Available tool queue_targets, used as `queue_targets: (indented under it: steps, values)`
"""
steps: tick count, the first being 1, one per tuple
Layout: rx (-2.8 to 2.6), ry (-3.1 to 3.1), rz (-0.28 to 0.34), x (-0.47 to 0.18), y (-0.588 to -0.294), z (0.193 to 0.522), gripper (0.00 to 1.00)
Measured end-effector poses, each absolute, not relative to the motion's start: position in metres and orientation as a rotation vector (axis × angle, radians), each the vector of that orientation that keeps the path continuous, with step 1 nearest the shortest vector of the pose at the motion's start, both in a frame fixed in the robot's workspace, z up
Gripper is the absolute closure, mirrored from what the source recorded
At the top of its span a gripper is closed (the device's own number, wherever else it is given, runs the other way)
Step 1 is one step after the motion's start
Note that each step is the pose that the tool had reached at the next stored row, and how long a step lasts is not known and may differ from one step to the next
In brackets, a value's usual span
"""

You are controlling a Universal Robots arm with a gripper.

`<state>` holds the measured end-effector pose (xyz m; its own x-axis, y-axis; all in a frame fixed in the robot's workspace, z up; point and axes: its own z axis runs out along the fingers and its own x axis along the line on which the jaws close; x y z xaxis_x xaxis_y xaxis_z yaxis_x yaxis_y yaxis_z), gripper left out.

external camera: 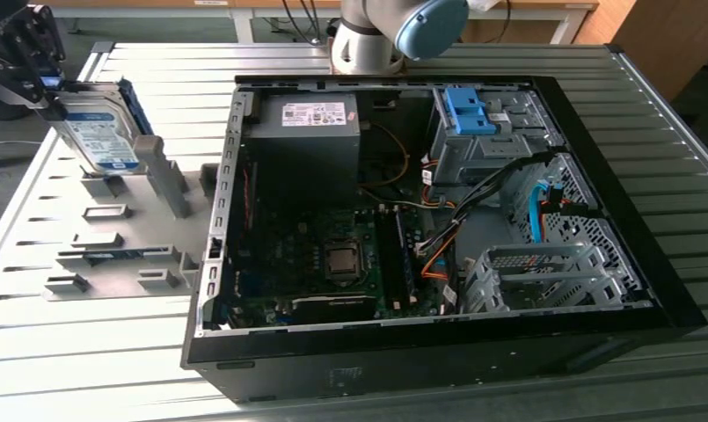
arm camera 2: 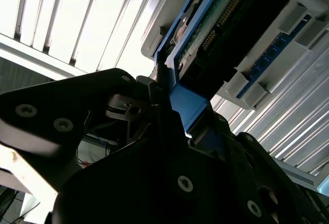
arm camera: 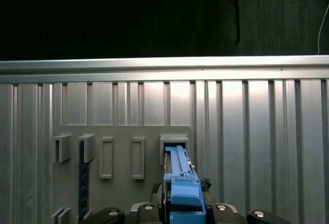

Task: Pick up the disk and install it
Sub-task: 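Pick up the disk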

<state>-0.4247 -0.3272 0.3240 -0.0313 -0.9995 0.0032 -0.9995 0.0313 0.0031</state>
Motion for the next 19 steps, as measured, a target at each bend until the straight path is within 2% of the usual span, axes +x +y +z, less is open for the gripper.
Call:
queue_targets:
  steps: [19]
  values:
    - [2.183,-2.253,0.0,-0.4247,-0.3272,0.3286,0.64]
